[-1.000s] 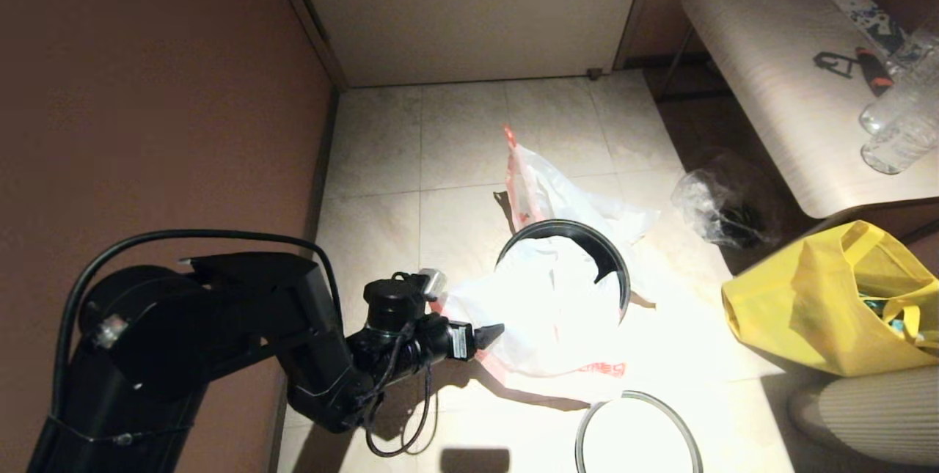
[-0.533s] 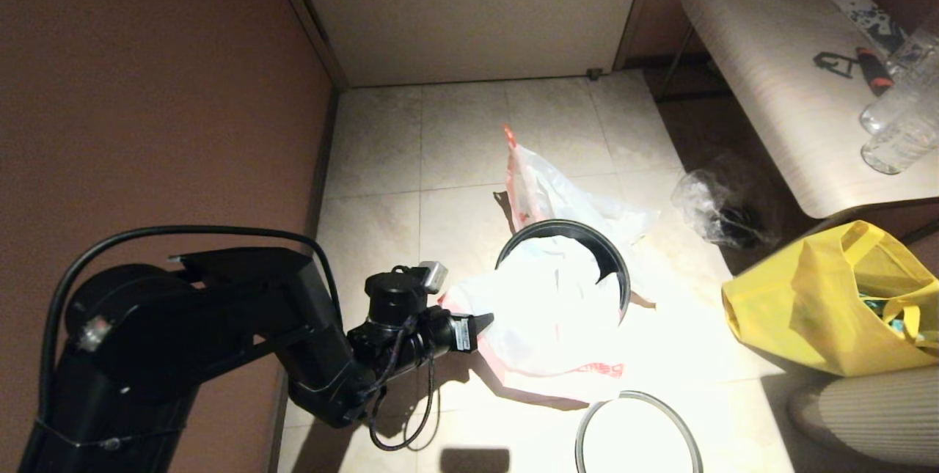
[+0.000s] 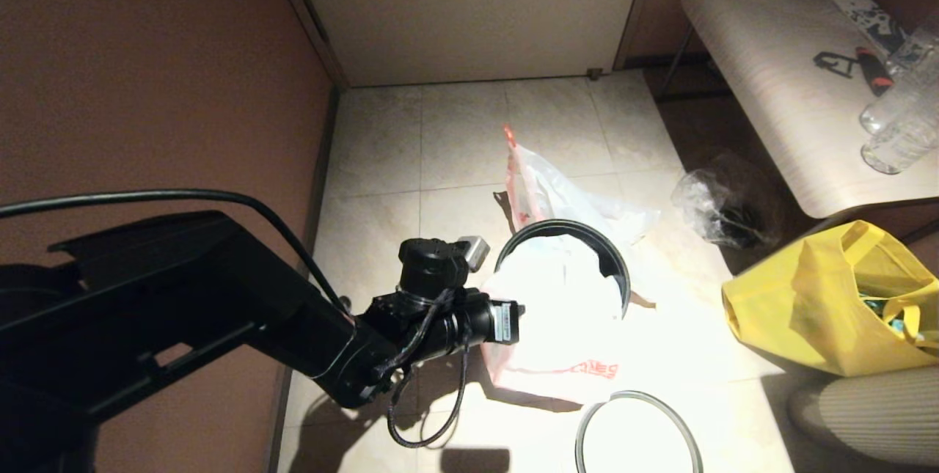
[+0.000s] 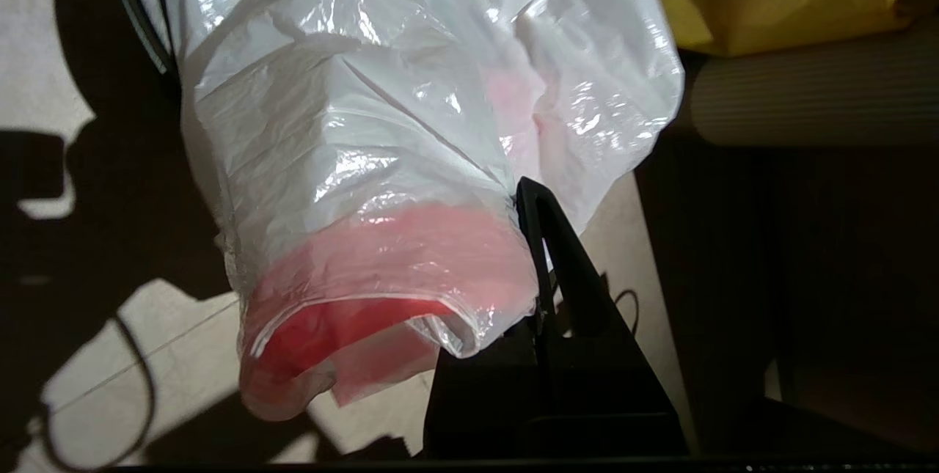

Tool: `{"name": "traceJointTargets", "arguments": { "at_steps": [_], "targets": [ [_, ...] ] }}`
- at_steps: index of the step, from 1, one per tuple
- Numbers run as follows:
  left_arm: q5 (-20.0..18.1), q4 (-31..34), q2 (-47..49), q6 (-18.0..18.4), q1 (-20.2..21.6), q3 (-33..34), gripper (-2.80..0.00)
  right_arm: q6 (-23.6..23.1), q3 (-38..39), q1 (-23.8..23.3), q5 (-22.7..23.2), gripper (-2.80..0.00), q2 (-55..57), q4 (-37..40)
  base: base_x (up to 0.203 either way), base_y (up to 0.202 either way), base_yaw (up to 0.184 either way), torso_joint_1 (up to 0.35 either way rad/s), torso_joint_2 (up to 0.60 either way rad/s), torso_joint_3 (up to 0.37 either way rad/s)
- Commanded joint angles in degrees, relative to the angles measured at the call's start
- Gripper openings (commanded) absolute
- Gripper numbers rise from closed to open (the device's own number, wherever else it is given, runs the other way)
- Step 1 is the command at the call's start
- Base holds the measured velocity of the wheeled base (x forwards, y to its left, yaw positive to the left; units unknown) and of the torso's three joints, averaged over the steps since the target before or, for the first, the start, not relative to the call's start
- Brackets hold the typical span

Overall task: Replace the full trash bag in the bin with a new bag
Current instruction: Put the new garbage bag on the trash can

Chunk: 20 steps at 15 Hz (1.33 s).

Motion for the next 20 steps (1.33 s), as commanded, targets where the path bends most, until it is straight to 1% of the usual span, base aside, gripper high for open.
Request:
{"name": "traceJointTargets", "arguments": {
  "at_steps": [1,5,8,11,13,15,16,18,20],
  "targets": [
    [0.4,5.4,-3.7,-1.4,-1.1,-5.4,-2.8,0.0,0.0,0.0,0.1,-2.8,0.0,0.0,0.0,0.0,0.0,0.0,0.0,0.0],
    [0.5,17.5,-4.1,-5.7,-1.5,-18.5,-2.8,-0.1,0.0,0.0,0.0,-2.8,0.0,0.0,0.0,0.0,0.0,0.0,0.0,0.0],
    [0.8,28.2,-2.4,-10.1,-2.9,-30.0,-2.8,-0.1,0.0,0.0,0.0,-2.8,0.0,0.1,0.0,0.0,0.0,0.0,0.0,0.0],
    [3.1,36.8,0.2,-14.7,-4.4,-39.6,-2.8,0.0,-0.1,0.0,0.1,-2.8,0.0,0.3,0.0,0.0,0.0,0.0,0.0,0.0],
    [3.6,40.1,1.1,-17.8,-4.8,-44.0,-2.8,0.7,-0.2,0.0,0.0,-2.8,1.2,0.5,0.0,0.0,0.0,0.0,0.0,0.0],
    [3.6,43.1,2.9,-19.4,-5.3,-48.9,-2.8,-0.1,-1.2,-0.1,-0.3,-2.8,4.2,2.2,0.0,0.0,0.0,0.0,0.0,0.0],
    [3.6,45.0,3.8,-19.9,-5.4,-51.9,-2.8,-0.9,-3.6,-0.2,-0.3,-2.8,5.9,3.9,0.0,0.0,0.0,0.0,0.0,0.0],
    [3.4,47.8,5.2,-21.1,-5.1,-56.7,-2.8,-1.2,-8.4,-0.2,0.1,-2.8,12.7,6.2,0.0,0.0,0.0,0.0,0.0,0.0],
    [3.3,47.3,5.6,-21.3,-4.2,-56.7,-2.8,-1.3,-12.1,-0.1,1.3,-2.8,23.5,7.0,0.0,0.0,0.0,0.0,0.0,0.0]
  ]
}}
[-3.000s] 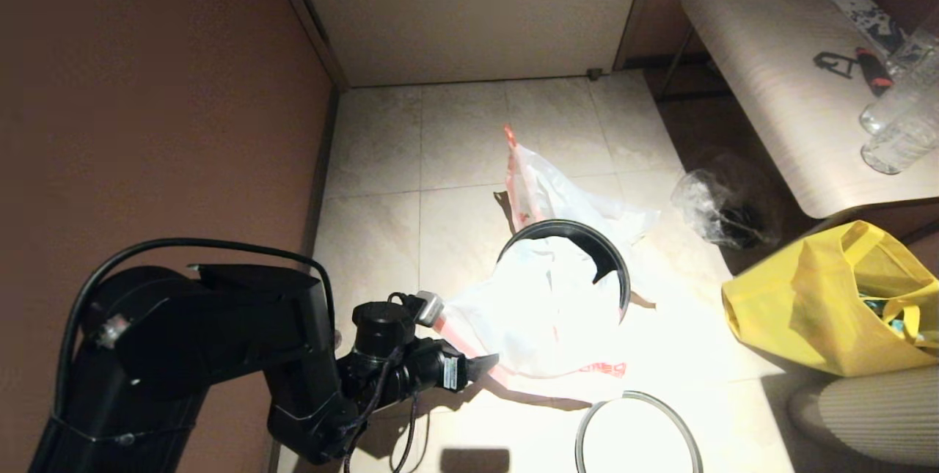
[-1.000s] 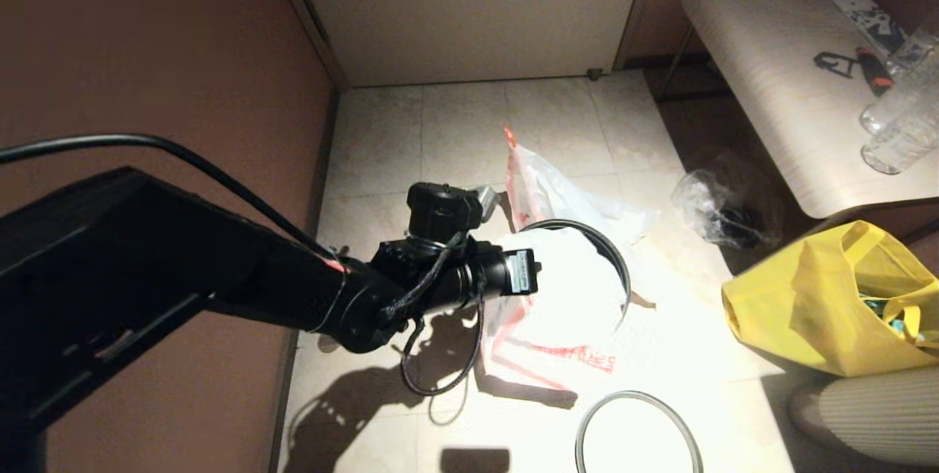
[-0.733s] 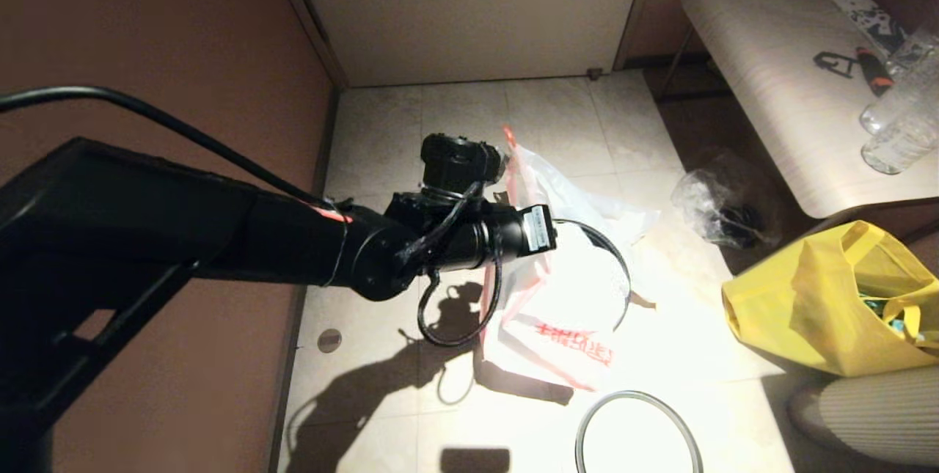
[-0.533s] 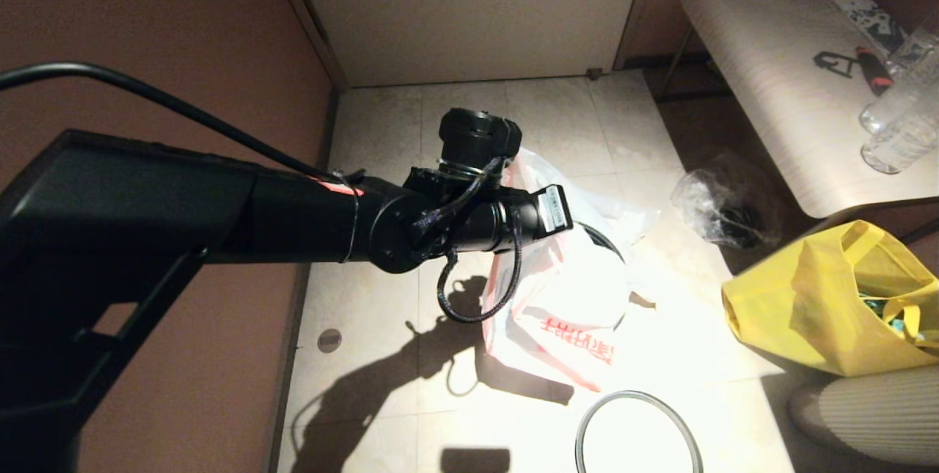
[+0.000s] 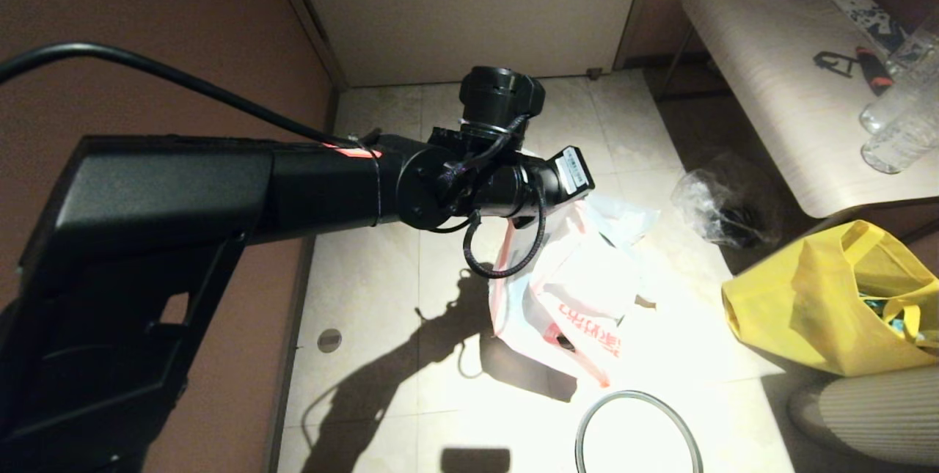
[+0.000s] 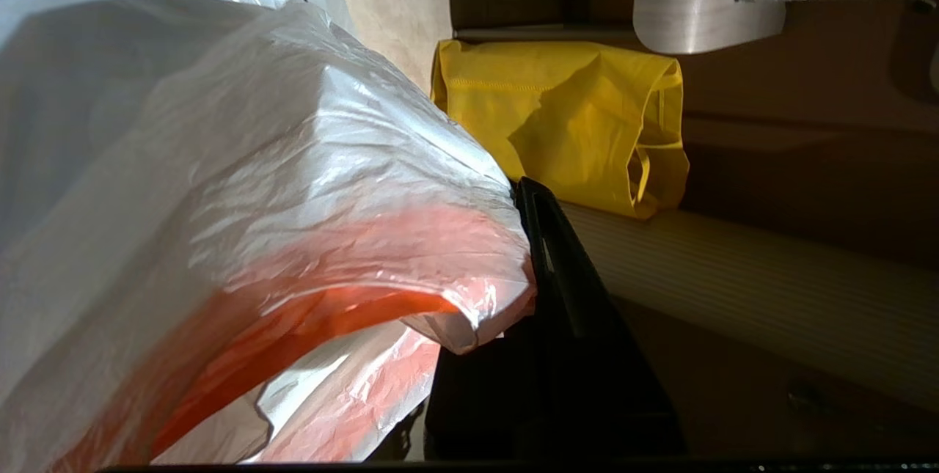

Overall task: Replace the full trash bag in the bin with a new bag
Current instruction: Put the new garbage bag on the trash can

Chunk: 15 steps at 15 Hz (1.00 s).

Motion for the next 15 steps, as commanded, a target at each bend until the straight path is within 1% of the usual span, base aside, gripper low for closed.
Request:
{"name": "traceJointTargets", "arguments": {
  "at_steps": [1,3,5,6,7,8,9,10,12,15],
  "targets": [
    [0.1,-0.2,1.3,-0.4,1.3,-0.8,-2.8,-0.1,-3.2,0.1,1.1,-2.8,13.6,-0.1,0.0,0.0,0.0,0.0,0.0,0.0],
    [0.5,-1.1,1.4,-0.5,2.6,-0.8,-2.8,-0.3,-6.4,0.7,3.4,-2.8,26.6,-2.0,0.0,0.0,0.0,0.0,0.0,0.0],
    [1.1,-1.2,1.4,-0.5,3.9,-0.8,-2.8,-0.4,-8.3,3.7,4.2,-2.8,36.7,-6.9,0.0,0.0,0.0,0.0,0.0,0.0],
    [1.1,-1.1,1.4,-0.5,5.1,-0.8,-2.8,-0.4,-9.2,7.3,2.6,-2.8,40.0,-9.6,0.0,0.0,0.0,0.0,0.0,0.0],
    [1.1,-1.1,1.5,-0.5,5.7,-0.8,-2.8,-0.2,-10.1,12.0,-0.8,-2.8,41.8,-11.1,0.0,0.0,0.0,0.0,0.0,0.0],
    [1.1,-1.2,1.6,-0.6,6.1,-0.8,-2.8,1.0,-11.1,17.1,-6.0,-2.8,44.5,-12.4,0.0,0.0,0.0,0.0,0.0,0.0],
    [1.2,-1.4,1.4,-0.5,6.3,-0.8,-2.8,3.3,-12.0,20.9,-10.0,-2.8,48.5,-13.7,0.0,0.0,0.0,0.0,0.0,0.0],
    [1.2,-2.1,1.2,-0.5,6.9,-0.8,-2.8,5.3,-12.6,23.5,-12.4,-2.8,52.3,-15.4,0.0,0.0,0.0,0.0,0.0,0.0],
    [1.2,-4.3,0.9,-1.5,8.6,-0.8,-2.8,7.6,-13.1,27.3,-16.1,-2.8,61.2,-20.5,0.0,0.0,0.0,0.0,0.0,0.0],
    [1.2,-4.2,1.0,-3.2,9.4,-0.8,-2.8,11.4,-13.1,29.3,-17.8,-2.8,73.5,-29.0,0.0,0.0,0.0,0.0,0.0,0.0]
  ]
}}
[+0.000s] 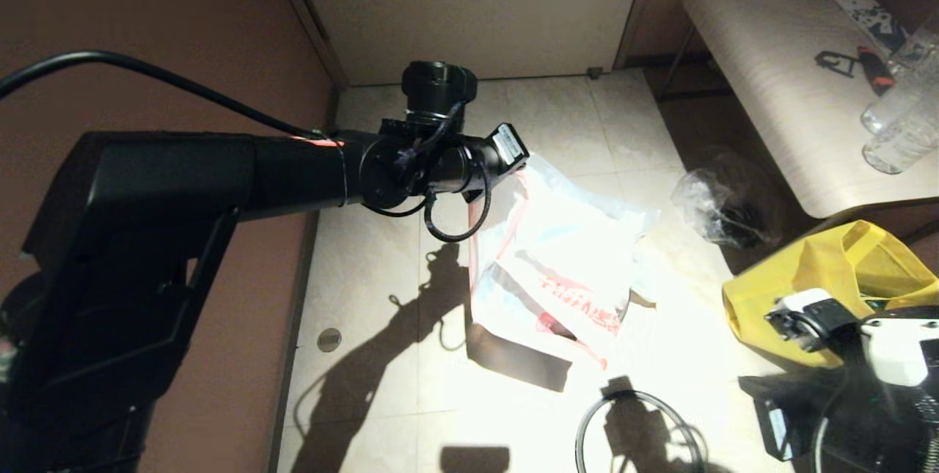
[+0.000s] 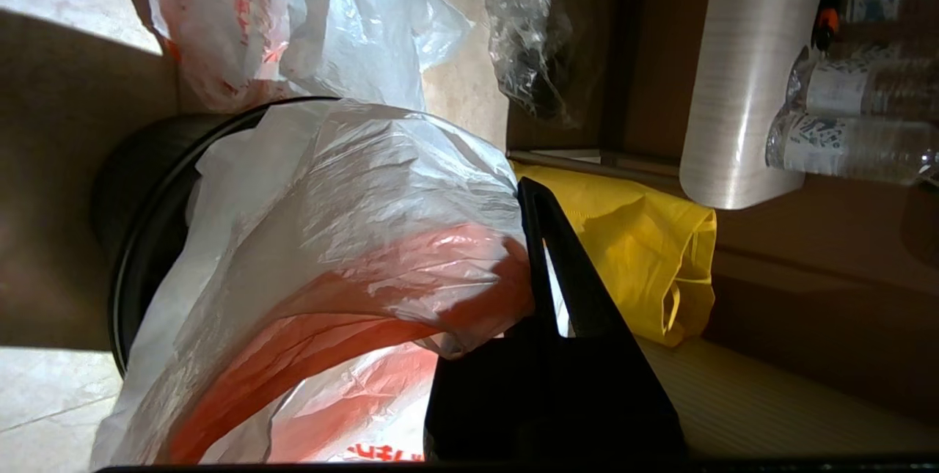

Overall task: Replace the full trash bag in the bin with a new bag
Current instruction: Put the new garbage bag on the trash can

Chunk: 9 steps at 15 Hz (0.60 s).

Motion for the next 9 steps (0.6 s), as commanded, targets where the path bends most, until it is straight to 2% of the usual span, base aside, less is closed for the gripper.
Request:
{"name": "traceJointTargets", "arguments": {
  "at_steps": [1,2,3,5,9],
  "targets": [
    [0.0,0.3,-0.1,-0.8,0.4,0.0,-2.8,1.4,0.0,1.0,0.2,-2.8,10.7,-4.0,0.0,0.0,0.0,0.0,0.0,0.0],
    [0.1,0.4,-0.1,-0.8,0.7,0.0,-2.8,2.2,0.1,1.2,1.0,-0.79,14.3,-7.4,0.0,0.0,0.0,0.0,0.0,0.0],
    [0.1,0.4,-0.1,-0.9,0.9,0.2,-2.8,2.6,0.2,1.8,1.9,0.0,17.3,-12.0,0.0,0.0,0.0,0.0,0.0,0.0],
    [0.0,0.2,0.2,-0.8,1.1,0.2,-2.8,2.9,0.2,4.0,4.1,0.0,21.9,-20.3,0.0,0.0,0.0,0.0,0.0,0.0],
    [0.0,0.0,1.1,-0.9,1.1,0.2,-2.8,1.8,-0.9,7.9,4.6,0.0,31.8,-31.9,0.0,0.0,0.0,0.0,0.0,0.0]
  ]
}}
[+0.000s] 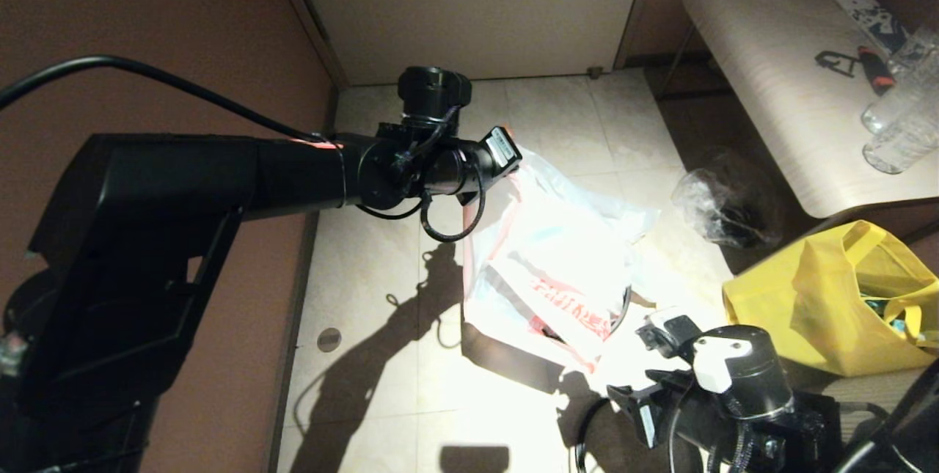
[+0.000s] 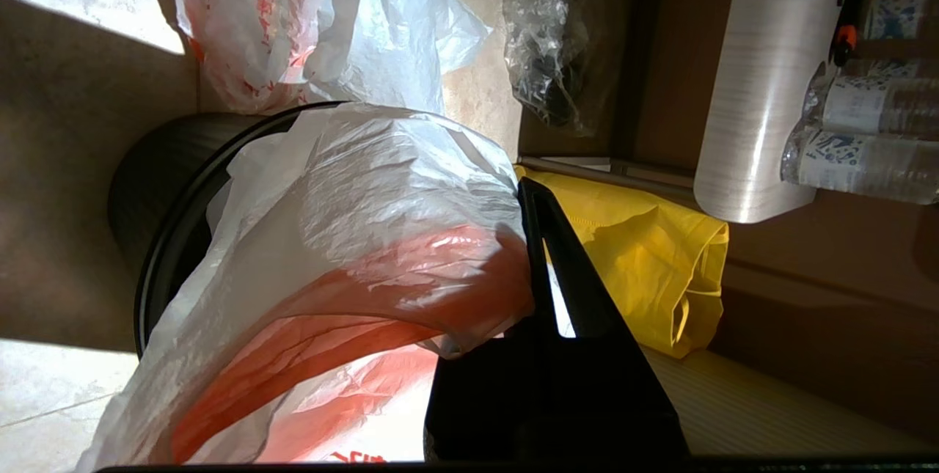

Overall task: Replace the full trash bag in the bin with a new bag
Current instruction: Put the new garbage bag on the trash can

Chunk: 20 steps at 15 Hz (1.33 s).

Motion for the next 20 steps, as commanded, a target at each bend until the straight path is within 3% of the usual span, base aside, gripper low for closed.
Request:
{"name": "traceJointTargets", "arguments": {
  "at_steps": [1,7,12,15,16,20],
  "targets": [
    [-0.1,0.0,0.4,-0.3,0.0,0.0,-2.8,-0.1,-0.5,1.8,-0.1,0.0,5.2,-2.9,0.0,0.0,0.0,0.0,0.0,0.0],
    [-0.1,0.1,0.1,-0.3,0.0,0.0,-2.8,-0.1,-4.4,3.3,-1.3,0.0,7.8,-3.6,0.0,0.0,0.0,0.0,0.0,0.0],
    [-0.1,0.4,-0.9,-0.6,0.0,0.0,-2.8,-0.2,-13.9,3.1,-13.8,0.0,17.3,-11.9,0.0,0.0,0.0,0.0,0.0,0.0],
    [-0.1,0.5,-0.9,-0.9,0.1,0.0,-2.8,-0.3,-14.8,1.8,-16.9,0.0,19.2,-14.4,0.0,0.0,0.0,0.0,0.0,0.0],
    [-0.1,0.5,-0.9,-0.9,0.1,0.0,-2.8,-0.5,-14.7,1.1,-17.4,-2.8,19.1,-14.5,0.0,0.0,0.0,0.0,0.0,0.0],
    [0.0,0.6,-1.0,-0.9,0.1,0.0,-2.8,-0.4,-13.6,0.5,-17.2,-2.8,17.6,-14.5,0.0,0.0,0.0,0.0,0.0,0.0]
  ]
}}
